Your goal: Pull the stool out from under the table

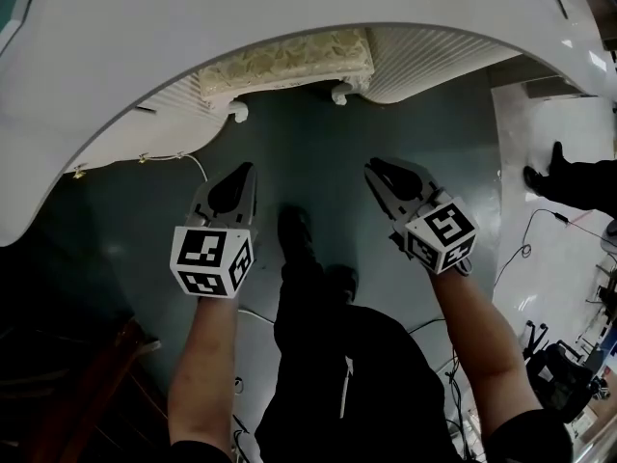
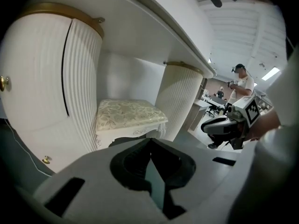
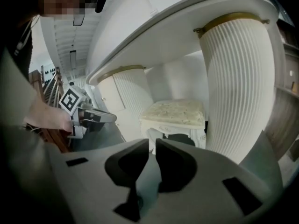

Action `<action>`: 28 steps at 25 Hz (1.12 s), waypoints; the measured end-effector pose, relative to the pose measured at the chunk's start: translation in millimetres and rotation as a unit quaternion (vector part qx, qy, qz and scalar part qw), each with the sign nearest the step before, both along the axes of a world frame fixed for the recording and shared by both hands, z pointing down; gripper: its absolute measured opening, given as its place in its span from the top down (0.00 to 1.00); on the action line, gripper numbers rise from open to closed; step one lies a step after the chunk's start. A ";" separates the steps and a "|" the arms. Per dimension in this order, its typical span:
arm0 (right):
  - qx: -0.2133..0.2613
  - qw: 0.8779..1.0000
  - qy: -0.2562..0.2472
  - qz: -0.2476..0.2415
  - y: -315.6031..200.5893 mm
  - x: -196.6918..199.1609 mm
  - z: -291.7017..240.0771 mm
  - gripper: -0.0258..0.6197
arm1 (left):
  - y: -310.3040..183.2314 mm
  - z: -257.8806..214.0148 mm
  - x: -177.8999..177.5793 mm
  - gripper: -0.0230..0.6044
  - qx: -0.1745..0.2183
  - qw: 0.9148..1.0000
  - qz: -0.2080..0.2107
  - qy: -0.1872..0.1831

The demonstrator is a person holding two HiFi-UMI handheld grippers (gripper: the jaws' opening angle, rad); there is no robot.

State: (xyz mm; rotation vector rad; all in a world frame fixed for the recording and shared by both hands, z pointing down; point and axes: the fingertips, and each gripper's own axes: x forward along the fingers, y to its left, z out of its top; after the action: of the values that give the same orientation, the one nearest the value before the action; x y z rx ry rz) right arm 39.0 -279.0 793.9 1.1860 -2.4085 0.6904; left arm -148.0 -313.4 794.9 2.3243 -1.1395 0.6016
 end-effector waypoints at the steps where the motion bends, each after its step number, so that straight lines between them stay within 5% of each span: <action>1: 0.004 1.000 0.004 0.008 -11.3 4.8 5.2 0.87 | -7.5 4.5 -1.3 0.95 0.004 1.000 0.000 0.002; 8: 0.019 0.999 0.042 0.013 -77.8 17.9 36.8 0.80 | -50.5 24.9 -6.9 0.85 0.023 1.000 0.003 0.006; 16: 0.022 0.995 0.092 0.043 -121.0 42.3 82.8 0.66 | -99.3 62.1 -33.0 0.65 0.038 0.997 -0.052 -0.030; 28: 0.007 0.992 0.122 0.040 -177.1 49.0 111.9 0.60 | -147.0 113.4 -75.6 0.48 -0.002 0.995 -0.057 -0.086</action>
State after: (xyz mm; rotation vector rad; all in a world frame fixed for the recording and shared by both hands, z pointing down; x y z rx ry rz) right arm 88.0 -456.1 905.8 1.2971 -2.1780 0.5191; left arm -223.6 -460.4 908.3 2.2199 -1.3361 0.7732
